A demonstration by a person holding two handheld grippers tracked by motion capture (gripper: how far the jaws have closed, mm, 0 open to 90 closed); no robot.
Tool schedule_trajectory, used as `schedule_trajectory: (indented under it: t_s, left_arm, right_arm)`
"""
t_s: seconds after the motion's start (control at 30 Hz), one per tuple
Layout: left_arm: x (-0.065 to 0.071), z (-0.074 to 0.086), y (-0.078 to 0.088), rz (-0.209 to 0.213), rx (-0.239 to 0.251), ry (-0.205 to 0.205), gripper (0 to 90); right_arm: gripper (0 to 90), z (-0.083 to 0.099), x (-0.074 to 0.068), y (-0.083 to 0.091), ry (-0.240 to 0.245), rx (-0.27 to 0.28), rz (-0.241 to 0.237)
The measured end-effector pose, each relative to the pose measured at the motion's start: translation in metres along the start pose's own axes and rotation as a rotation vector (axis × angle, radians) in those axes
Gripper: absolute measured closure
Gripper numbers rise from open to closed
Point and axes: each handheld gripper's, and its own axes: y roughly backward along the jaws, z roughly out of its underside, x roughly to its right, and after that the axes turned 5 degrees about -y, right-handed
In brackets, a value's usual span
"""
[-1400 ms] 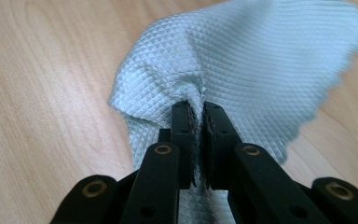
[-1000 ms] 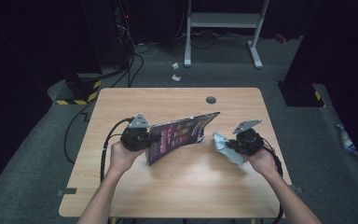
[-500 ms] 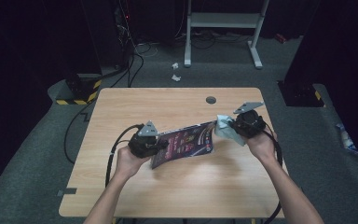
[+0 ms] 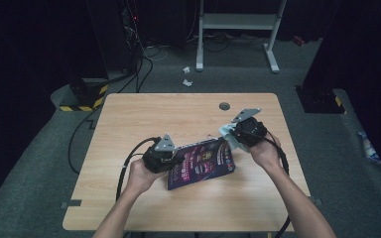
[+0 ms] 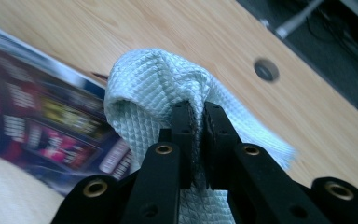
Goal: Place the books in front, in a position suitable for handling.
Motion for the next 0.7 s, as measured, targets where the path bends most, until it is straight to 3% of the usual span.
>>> schedule_trajectory:
  t_s: [0.13, 0.2, 0.4, 0.47, 0.57, 0.7]
  left_arm:
    - [0.0, -0.001, -0.001, 0.008, -0.002, 0.002, 84.1]
    - [0.0, -0.002, -0.002, 0.009, 0.001, 0.006, 84.0]
    - [-0.002, -0.003, -0.003, 0.013, 0.0, 0.021, 84.0]
    - [-0.003, -0.002, -0.002, 0.015, 0.004, 0.029, 84.0]
    - [-0.003, -0.001, -0.001, 0.018, 0.009, 0.032, 84.0]
    - [-0.003, -0.002, -0.003, 0.022, 0.015, 0.03, 84.0]
  right_arm:
    - [84.1, 0.014, 0.016, -0.011, -0.073, -0.043, 0.016]
    - [84.1, 0.016, 0.016, -0.011, -0.091, -0.029, 0.013]
    - [84.1, 0.004, -0.018, 0.0, 0.017, 0.05, -0.032]
    - [84.1, 0.002, -0.022, 0.002, 0.036, 0.049, -0.034]
    - [84.1, 0.005, -0.013, -0.001, 0.006, 0.018, -0.032]
    - [84.1, 0.015, 0.006, -0.009, -0.069, -0.038, -0.018]
